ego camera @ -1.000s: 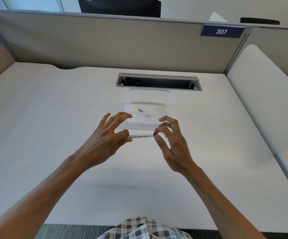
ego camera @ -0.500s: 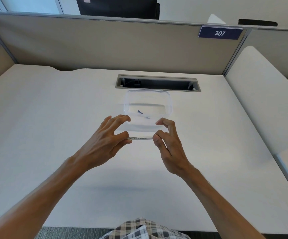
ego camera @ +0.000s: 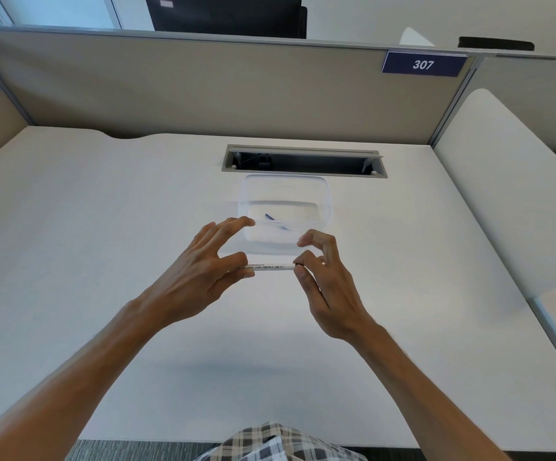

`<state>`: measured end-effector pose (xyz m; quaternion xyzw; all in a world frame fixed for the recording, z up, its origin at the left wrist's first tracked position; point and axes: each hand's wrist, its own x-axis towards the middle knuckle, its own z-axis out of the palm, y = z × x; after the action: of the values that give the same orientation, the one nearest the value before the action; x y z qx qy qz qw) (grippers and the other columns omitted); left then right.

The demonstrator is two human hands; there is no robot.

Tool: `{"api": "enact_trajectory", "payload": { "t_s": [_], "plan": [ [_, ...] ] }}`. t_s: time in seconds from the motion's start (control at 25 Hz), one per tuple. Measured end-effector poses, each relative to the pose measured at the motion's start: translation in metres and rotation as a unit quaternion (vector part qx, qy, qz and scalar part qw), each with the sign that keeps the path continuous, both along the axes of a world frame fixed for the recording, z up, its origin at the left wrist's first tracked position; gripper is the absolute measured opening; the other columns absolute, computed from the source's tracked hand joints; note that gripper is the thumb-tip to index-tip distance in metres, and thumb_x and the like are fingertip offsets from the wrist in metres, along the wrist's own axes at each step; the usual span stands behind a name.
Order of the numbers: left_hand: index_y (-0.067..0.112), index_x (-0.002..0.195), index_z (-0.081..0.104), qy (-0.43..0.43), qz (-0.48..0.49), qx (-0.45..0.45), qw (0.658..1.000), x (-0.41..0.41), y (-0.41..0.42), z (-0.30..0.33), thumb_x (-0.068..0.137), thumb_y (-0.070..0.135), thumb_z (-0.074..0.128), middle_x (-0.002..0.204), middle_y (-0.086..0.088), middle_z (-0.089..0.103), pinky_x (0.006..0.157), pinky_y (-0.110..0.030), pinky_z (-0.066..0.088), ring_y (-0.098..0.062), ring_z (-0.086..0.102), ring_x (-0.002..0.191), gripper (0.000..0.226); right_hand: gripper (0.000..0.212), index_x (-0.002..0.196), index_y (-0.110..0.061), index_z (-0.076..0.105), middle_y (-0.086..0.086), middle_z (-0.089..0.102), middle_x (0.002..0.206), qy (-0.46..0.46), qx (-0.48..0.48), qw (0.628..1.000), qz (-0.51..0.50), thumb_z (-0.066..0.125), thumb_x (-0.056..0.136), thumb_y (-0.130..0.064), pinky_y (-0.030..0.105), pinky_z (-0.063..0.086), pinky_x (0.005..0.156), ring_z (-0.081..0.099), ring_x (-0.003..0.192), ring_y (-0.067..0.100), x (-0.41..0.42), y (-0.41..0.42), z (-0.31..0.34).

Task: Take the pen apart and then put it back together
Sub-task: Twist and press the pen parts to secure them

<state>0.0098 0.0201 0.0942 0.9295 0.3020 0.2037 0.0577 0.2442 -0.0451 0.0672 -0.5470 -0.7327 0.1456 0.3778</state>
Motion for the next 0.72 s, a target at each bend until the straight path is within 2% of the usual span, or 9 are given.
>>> {"api": "enact_trajectory", "payload": {
  "t_s": [0.08, 0.16, 0.24, 0.28, 0.36, 0.52, 0.72],
  "plan": [
    [0.009, 0.086, 0.062, -0.001, 0.004, 0.008, 1.000, -0.0004, -0.0004, -0.0007, 0.103, 0.033, 0.044, 0.146, -0.014, 0.039, 0.093, -0.047, 0.041, -0.034, 0.045, 0.120, 0.034, 0.024, 0.085, -0.015, 0.050, -0.005, 0.039, 0.129, 0.014, -0.014, 1.000, 0.001, 0.037, 0.101, -0.029, 0.039, 0.047, 0.066, 0.051, 0.074, 0.017, -0.0009, -0.0003, 0.0000],
    [0.009, 0.085, 0.061, -0.002, 0.006, 0.014, 1.000, -0.0011, -0.0010, -0.0018, 0.102, 0.032, 0.045, 0.144, -0.015, 0.041, 0.092, -0.045, 0.041, -0.035, 0.047, 0.114, 0.033, 0.025, 0.080, -0.017, 0.049, -0.006, 0.039, 0.128, 0.059, -0.032, 0.998, 0.015, 0.039, 0.101, -0.026, 0.035, 0.046, 0.078, 0.054, 0.095, 0.015, -0.0018, -0.0006, -0.0005],
    [0.009, 0.085, 0.061, -0.002, 0.007, 0.012, 1.000, -0.0026, -0.0020, -0.0037, 0.102, 0.031, 0.045, 0.143, -0.016, 0.041, 0.094, -0.042, 0.040, -0.035, 0.048, 0.112, 0.032, 0.026, 0.075, -0.023, 0.048, -0.007, 0.038, 0.129, 0.116, -0.064, 0.991, 0.036, 0.043, 0.100, -0.021, 0.021, 0.039, 0.088, 0.044, 0.120, 0.008, -0.0038, -0.0010, 0.0020],
    [0.009, 0.085, 0.061, -0.004, 0.008, 0.007, 1.000, -0.0037, -0.0028, -0.0043, 0.102, 0.031, 0.045, 0.143, -0.016, 0.041, 0.095, -0.040, 0.040, -0.035, 0.048, 0.112, 0.032, 0.029, 0.072, -0.027, 0.047, -0.009, 0.038, 0.130, 0.134, -0.080, 0.987, 0.040, 0.044, 0.100, -0.019, 0.018, 0.034, 0.090, 0.041, 0.124, 0.008, -0.0056, -0.0008, 0.0041],
    [0.008, 0.085, 0.061, -0.007, 0.009, 0.007, 1.000, -0.0046, -0.0040, -0.0047, 0.102, 0.030, 0.046, 0.142, -0.017, 0.042, 0.097, -0.039, 0.038, -0.034, 0.048, 0.110, 0.031, 0.032, 0.069, -0.030, 0.046, -0.015, 0.037, 0.131, 0.155, -0.111, 0.981, 0.038, 0.044, 0.099, -0.019, 0.020, 0.031, 0.094, 0.038, 0.125, 0.013, -0.0074, -0.0003, 0.0060],
    [0.008, 0.086, 0.060, -0.001, 0.007, 0.025, 1.000, -0.0041, -0.0020, -0.0041, 0.100, 0.026, 0.050, 0.139, -0.017, 0.044, 0.102, -0.052, 0.038, -0.029, 0.040, 0.119, 0.025, 0.032, 0.068, -0.026, 0.046, -0.014, 0.042, 0.130, 0.166, -0.122, 0.978, 0.032, 0.043, 0.100, -0.022, 0.024, 0.033, 0.092, 0.039, 0.126, 0.014, -0.0064, 0.0003, 0.0059],
    [0.010, 0.086, 0.062, -0.008, 0.002, 0.010, 1.000, -0.0035, -0.0005, -0.0007, 0.102, 0.031, 0.045, 0.141, -0.014, 0.041, 0.102, -0.047, 0.038, -0.021, 0.034, 0.123, 0.032, 0.023, 0.090, -0.021, 0.053, -0.011, 0.046, 0.124, 0.044, -0.034, 0.998, -0.006, 0.038, 0.101, -0.034, 0.027, 0.041, 0.075, 0.051, 0.101, 0.007, -0.0021, 0.0000, 0.0044]
  ]
}}
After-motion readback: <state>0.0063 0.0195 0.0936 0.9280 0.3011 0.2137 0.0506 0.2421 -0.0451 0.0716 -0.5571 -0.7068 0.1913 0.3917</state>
